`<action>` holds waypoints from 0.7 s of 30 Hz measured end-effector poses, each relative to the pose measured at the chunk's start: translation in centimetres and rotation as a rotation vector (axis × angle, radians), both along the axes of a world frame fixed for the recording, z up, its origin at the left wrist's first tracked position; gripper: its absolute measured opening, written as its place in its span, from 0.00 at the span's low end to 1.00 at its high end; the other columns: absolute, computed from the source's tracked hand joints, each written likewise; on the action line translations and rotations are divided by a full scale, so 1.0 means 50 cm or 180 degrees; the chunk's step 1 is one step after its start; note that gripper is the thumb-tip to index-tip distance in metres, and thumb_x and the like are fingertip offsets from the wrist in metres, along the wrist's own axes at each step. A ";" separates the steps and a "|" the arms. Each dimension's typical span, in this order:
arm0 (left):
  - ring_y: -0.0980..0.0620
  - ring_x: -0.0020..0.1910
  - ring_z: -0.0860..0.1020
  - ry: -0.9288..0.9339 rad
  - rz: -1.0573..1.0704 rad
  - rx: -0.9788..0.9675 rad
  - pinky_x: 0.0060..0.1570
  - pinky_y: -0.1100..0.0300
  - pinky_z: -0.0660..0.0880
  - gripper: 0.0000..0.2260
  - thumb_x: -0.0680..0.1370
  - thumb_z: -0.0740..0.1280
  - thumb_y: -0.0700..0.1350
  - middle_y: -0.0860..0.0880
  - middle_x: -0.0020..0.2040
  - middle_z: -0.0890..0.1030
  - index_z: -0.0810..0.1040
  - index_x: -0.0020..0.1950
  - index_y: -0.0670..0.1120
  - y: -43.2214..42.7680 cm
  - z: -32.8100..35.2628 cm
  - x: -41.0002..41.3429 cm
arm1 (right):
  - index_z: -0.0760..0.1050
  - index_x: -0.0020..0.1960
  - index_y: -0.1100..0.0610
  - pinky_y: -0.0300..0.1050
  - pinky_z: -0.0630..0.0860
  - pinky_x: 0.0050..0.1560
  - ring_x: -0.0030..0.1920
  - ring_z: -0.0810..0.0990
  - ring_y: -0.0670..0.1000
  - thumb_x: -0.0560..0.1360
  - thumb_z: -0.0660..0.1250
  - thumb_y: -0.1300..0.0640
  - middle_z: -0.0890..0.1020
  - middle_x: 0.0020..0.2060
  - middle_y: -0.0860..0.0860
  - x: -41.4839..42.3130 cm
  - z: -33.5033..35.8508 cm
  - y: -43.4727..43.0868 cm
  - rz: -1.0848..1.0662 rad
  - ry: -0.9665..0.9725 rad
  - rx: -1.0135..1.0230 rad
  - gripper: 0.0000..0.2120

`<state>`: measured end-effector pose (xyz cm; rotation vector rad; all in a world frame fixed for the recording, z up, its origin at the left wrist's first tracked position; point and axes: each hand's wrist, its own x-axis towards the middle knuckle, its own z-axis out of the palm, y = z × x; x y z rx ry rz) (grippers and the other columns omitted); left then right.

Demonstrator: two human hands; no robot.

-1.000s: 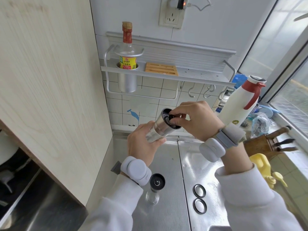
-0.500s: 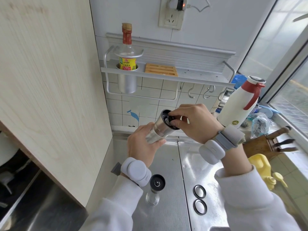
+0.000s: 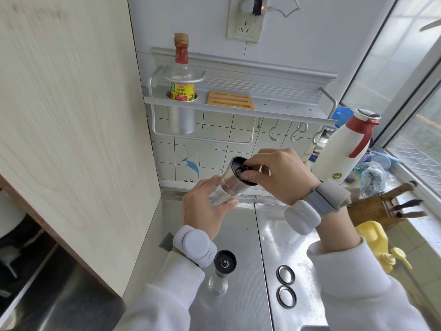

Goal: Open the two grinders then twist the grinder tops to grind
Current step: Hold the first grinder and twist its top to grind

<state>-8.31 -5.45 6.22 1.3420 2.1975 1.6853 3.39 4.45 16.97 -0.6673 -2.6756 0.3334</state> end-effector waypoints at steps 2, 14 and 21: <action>0.52 0.40 0.77 -0.0009 -0.0005 0.0010 0.41 0.68 0.70 0.17 0.63 0.78 0.46 0.52 0.43 0.81 0.80 0.50 0.49 0.000 0.001 0.000 | 0.79 0.53 0.53 0.46 0.73 0.46 0.39 0.76 0.51 0.72 0.67 0.51 0.81 0.42 0.50 0.002 0.001 -0.001 0.0008 -0.0005 -0.0003 0.12; 0.50 0.43 0.78 -0.0143 0.0004 -0.0011 0.46 0.59 0.74 0.19 0.64 0.77 0.46 0.51 0.45 0.82 0.80 0.53 0.49 -0.001 0.006 0.003 | 0.78 0.55 0.54 0.43 0.74 0.46 0.39 0.78 0.52 0.71 0.68 0.54 0.81 0.43 0.49 0.007 0.002 -0.001 0.0018 0.0046 -0.0106 0.13; 0.53 0.42 0.75 -0.0156 0.0110 -0.0051 0.39 0.77 0.63 0.18 0.64 0.77 0.45 0.51 0.45 0.81 0.80 0.52 0.48 -0.001 0.012 0.003 | 0.79 0.51 0.53 0.36 0.70 0.40 0.38 0.78 0.52 0.70 0.69 0.54 0.79 0.40 0.45 0.009 -0.001 0.005 -0.0039 0.0111 -0.0157 0.10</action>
